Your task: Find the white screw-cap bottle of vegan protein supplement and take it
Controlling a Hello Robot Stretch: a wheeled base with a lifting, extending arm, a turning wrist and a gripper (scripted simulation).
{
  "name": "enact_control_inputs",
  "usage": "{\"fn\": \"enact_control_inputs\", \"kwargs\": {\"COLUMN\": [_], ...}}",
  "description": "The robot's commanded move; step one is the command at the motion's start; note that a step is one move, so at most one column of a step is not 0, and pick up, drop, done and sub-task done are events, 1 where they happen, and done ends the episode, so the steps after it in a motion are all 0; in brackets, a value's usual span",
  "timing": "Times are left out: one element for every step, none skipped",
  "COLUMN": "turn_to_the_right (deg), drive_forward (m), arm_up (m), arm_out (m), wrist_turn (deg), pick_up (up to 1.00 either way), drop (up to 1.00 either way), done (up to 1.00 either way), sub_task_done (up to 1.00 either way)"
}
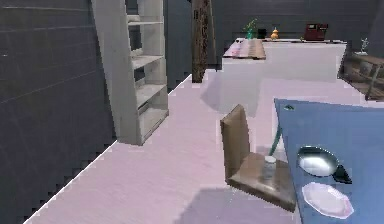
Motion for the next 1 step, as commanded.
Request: {"fn": "enact_control_inputs", "kwargs": {"turn_to_the_right": [0.0], "drive_forward": [0.95], "arm_up": [0.00], "arm_out": [0.00], "wrist_turn": [0.0], "pick_up": [0.00], "drop": [0.00], "done": [0.00], "sub_task_done": [0.00]}}
